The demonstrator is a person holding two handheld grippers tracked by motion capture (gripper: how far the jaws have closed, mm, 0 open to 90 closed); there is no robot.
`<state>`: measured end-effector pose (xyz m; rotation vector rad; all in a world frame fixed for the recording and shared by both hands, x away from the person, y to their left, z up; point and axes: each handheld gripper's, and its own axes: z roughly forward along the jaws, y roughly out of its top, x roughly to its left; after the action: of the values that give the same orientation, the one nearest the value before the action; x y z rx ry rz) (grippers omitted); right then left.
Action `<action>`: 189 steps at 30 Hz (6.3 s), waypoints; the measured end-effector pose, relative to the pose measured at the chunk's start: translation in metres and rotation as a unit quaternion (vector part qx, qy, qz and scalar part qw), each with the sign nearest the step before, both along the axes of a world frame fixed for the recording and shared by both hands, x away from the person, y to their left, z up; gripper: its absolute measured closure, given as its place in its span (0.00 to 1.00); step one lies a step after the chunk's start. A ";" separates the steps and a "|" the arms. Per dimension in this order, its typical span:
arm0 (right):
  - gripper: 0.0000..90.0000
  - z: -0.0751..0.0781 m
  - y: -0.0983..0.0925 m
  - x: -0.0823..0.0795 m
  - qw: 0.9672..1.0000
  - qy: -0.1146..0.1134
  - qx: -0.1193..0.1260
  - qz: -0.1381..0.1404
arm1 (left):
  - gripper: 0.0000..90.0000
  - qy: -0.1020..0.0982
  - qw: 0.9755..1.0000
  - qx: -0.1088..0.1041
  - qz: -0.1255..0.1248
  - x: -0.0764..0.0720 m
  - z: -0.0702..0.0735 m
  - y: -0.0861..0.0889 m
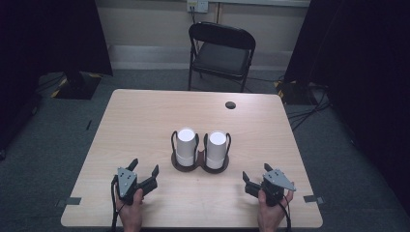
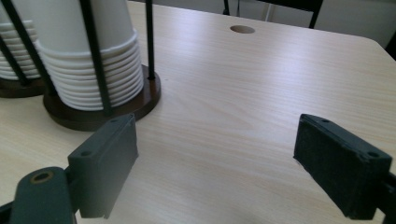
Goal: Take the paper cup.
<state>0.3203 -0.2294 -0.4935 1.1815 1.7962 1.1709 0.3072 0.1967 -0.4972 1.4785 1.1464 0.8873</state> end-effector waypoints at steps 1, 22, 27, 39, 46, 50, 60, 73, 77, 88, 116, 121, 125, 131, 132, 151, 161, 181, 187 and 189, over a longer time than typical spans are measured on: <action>0.14 0.000 0.000 -0.001 1.000 0.001 0.002 0.002 | 0.20 -0.001 1.000 -0.002 0.006 0.000 0.000 0.000; 0.14 -0.002 0.002 -0.008 0.994 -0.087 0.060 -0.035 | 0.21 0.012 1.000 -0.024 0.001 -0.003 0.000 0.004; 0.14 -0.002 0.002 -0.008 0.993 -0.087 0.063 -0.042 | 0.21 0.018 0.998 -0.041 -0.034 -0.005 0.005 0.001; 0.14 -0.002 0.000 -0.007 0.993 -0.081 0.073 -0.042 | 0.22 0.032 0.993 -0.041 -0.111 -0.002 0.018 -0.033; 0.15 -0.002 0.000 -0.007 0.994 -0.079 0.070 -0.041 | 0.29 0.023 0.984 -0.063 -0.166 -0.003 0.031 -0.046; 0.15 -0.002 0.000 -0.007 0.993 -0.077 0.071 -0.045 | 0.31 0.009 0.983 -0.036 -0.182 -0.005 0.043 -0.057; 0.15 -0.002 0.000 -0.007 0.993 -0.079 0.074 -0.055 | 0.33 0.005 0.976 -0.033 -0.217 0.007 0.056 -0.074; 0.18 -0.002 0.000 -0.007 0.994 -0.065 0.084 0.004 | 0.32 -0.014 0.968 -0.015 -0.250 0.019 0.082 -0.103; 0.18 -0.002 0.001 -0.008 0.994 -0.064 0.085 0.015 | 0.33 -0.015 0.966 -0.012 -0.256 0.026 0.086 -0.111; 0.18 -0.002 0.001 -0.007 0.994 -0.060 0.086 0.008 | 0.32 -0.011 0.967 -0.001 -0.256 0.047 0.097 -0.128; 0.19 -0.001 0.003 -0.006 0.996 -0.055 0.074 0.002 | 0.31 0.012 0.966 0.037 -0.254 0.090 0.101 -0.163; 0.19 -0.001 0.004 -0.006 0.996 -0.053 0.072 0.003 | 0.31 0.022 0.967 0.035 -0.252 0.094 0.098 -0.162; 0.19 -0.001 0.003 -0.006 0.996 -0.053 0.073 0.003 | 0.31 0.026 0.965 0.039 -0.257 0.096 0.094 -0.166; 0.19 -0.001 0.003 -0.006 0.996 -0.053 0.073 0.002 | 0.33 0.023 0.965 0.051 -0.256 0.096 0.092 -0.170; 0.19 -0.001 0.003 -0.006 0.996 -0.052 0.073 0.003 | 0.34 0.025 0.964 0.049 -0.258 0.097 0.091 -0.171; 0.19 -0.002 0.002 -0.006 0.995 -0.056 0.078 -0.001 | 0.39 0.032 0.965 0.058 -0.253 0.098 0.087 -0.175; 0.19 -0.002 0.002 -0.006 0.995 -0.055 0.078 -0.001 | 0.39 0.029 0.967 0.052 -0.248 0.097 0.090 -0.174; 0.19 -0.001 0.002 -0.005 0.996 -0.053 0.076 0.000 | 0.39 -0.009 0.971 0.030 -0.238 0.090 0.107 -0.169; 0.19 -0.001 0.003 -0.005 0.996 -0.052 0.074 0.000 | 0.39 -0.018 0.971 0.021 -0.238 0.089 0.112 -0.167; 0.19 -0.001 0.003 -0.005 0.996 -0.051 0.074 0.000 | 0.39 -0.022 0.971 0.021 -0.238 0.088 0.113 -0.167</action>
<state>0.3150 -0.2264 -0.4948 1.1822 1.6563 1.3592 0.3949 0.0302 -0.3841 1.6636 0.6944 0.6079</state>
